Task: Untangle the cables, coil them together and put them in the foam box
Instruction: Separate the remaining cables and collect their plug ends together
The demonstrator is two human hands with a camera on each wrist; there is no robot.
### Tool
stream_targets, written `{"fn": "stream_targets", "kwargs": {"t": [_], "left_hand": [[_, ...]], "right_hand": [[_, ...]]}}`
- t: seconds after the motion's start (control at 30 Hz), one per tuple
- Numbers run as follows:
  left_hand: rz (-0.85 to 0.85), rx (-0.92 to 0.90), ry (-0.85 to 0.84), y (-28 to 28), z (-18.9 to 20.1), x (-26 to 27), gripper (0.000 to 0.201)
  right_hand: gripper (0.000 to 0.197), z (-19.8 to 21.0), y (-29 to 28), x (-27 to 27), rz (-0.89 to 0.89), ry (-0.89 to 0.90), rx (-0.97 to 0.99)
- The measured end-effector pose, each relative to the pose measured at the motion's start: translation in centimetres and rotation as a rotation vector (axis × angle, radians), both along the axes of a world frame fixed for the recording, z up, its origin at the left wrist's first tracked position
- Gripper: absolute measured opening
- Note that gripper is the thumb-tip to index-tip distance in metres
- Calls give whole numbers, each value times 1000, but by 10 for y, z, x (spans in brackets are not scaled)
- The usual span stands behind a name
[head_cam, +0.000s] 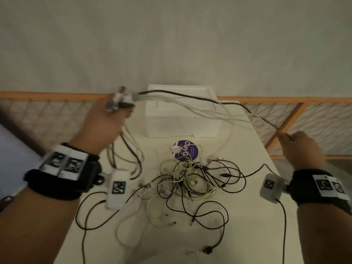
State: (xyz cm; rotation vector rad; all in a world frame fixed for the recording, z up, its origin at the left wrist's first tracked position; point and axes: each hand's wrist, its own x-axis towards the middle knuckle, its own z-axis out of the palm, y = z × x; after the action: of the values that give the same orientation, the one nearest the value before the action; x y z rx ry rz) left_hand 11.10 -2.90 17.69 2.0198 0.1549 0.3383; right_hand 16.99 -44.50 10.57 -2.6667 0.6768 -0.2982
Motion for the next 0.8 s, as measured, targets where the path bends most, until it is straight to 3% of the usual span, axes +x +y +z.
{"fn": "stream_targets", "kwargs": {"t": [0.03,0.07,0.1,0.17,0.23,0.33,0.4,0.47,0.53,0.6,0.63,0.7,0.8], "left_hand": [[-86,10,-25,-30,18,-30,19],[-188,124,-47,-28,1,-10,21],[-230,60,74,-20,-12,6,22],[-281,150,135,-24,-38,22,25],[-337,196,155,-31,-52,25,28],[-363,233,163,-40,-62,25,20],[-417,310,170,-48,-58,17,10],[-511,317,114,-53,-56,11,13],[-542,303,56,-52,-50,3,16],[-457,259,0,-41,-47,0,16],[-389,215,-7,-31,-45,0,14],[-226,143,10,-7,-39,-1,30],[-81,-21,9,26,-35,-3,23]], "right_hand": [[55,-5,-1,2,-10,76,-28],[52,-7,2,3,14,118,-38],[50,-7,12,4,69,117,-28],[50,1,41,0,209,20,69],[63,12,75,-11,414,-94,224],[85,29,118,-31,825,-129,308],[90,32,144,-38,1016,-74,233],[82,23,168,-35,1105,-25,71],[49,8,176,-23,1057,7,-6],[19,-8,159,-8,903,53,-47],[12,-14,143,-2,825,94,-47],[11,-25,107,7,699,152,13],[14,-30,67,9,575,131,131]]}}
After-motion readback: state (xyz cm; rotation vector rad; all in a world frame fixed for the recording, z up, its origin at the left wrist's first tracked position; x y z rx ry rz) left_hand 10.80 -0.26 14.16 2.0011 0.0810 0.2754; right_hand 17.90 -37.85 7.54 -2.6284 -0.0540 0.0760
